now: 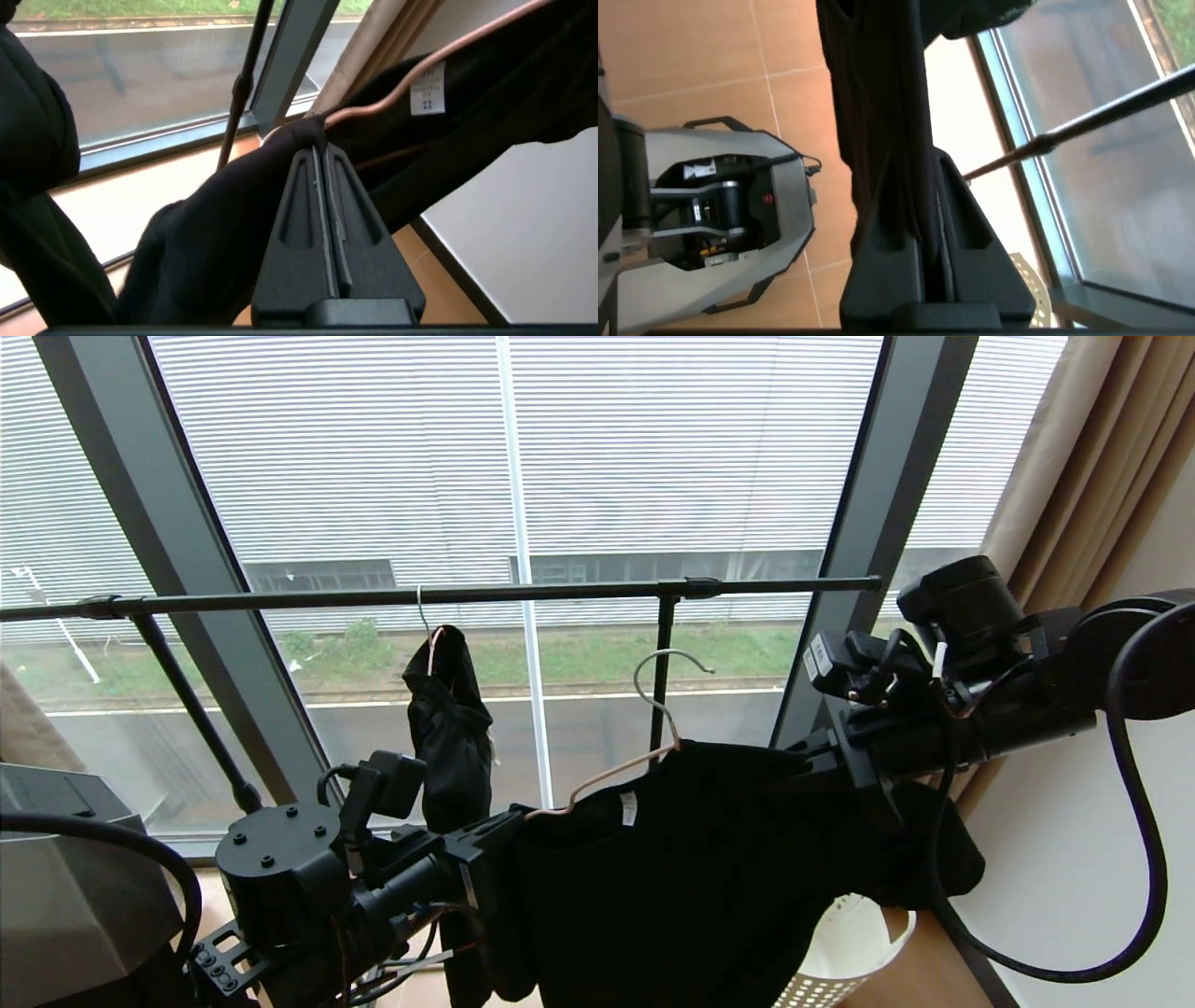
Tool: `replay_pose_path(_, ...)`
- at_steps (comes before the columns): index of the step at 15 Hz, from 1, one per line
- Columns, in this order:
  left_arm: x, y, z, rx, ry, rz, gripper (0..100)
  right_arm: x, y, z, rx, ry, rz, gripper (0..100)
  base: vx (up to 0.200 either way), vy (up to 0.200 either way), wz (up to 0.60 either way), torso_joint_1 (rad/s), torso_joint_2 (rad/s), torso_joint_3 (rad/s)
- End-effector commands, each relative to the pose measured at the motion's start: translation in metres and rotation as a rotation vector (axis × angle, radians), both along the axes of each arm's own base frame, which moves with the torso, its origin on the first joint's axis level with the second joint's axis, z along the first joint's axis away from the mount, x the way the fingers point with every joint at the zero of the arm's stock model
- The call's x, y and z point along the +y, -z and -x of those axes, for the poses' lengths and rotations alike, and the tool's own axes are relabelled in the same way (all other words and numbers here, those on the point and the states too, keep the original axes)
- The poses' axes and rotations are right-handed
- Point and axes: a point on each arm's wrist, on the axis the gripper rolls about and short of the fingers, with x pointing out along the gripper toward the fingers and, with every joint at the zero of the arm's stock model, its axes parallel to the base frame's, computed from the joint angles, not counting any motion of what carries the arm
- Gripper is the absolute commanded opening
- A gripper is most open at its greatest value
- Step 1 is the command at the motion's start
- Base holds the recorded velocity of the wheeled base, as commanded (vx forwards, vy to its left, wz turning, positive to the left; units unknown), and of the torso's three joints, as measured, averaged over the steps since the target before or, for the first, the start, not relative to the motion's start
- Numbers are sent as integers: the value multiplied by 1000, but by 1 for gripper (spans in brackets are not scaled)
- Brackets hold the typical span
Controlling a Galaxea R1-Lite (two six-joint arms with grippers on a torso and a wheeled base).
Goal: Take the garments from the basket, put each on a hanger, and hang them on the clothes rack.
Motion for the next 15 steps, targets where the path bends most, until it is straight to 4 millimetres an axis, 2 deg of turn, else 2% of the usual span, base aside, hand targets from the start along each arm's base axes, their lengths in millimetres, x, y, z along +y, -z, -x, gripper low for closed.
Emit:
replay_pose_path(1,0,-2,0,-8,-1,3,0,5,6,3,31,-37,-18,0,0,0,0,0,0,0)
replay_pose_path(5,1,-8,3,-30,5,9,0,11,15,2,68,-68,-30,0,0,0,0,0,0,0)
replay_pose_path(12,-9,-24,25,-89,86,17,0,32,41,-8,116,-112,-25,0,0,0,0,0,0,0)
replay_pose_path(15,-13,-25,27,-97,104,18,0,35,47,-6,169,-170,-98,0,0,0,0,0,0,0)
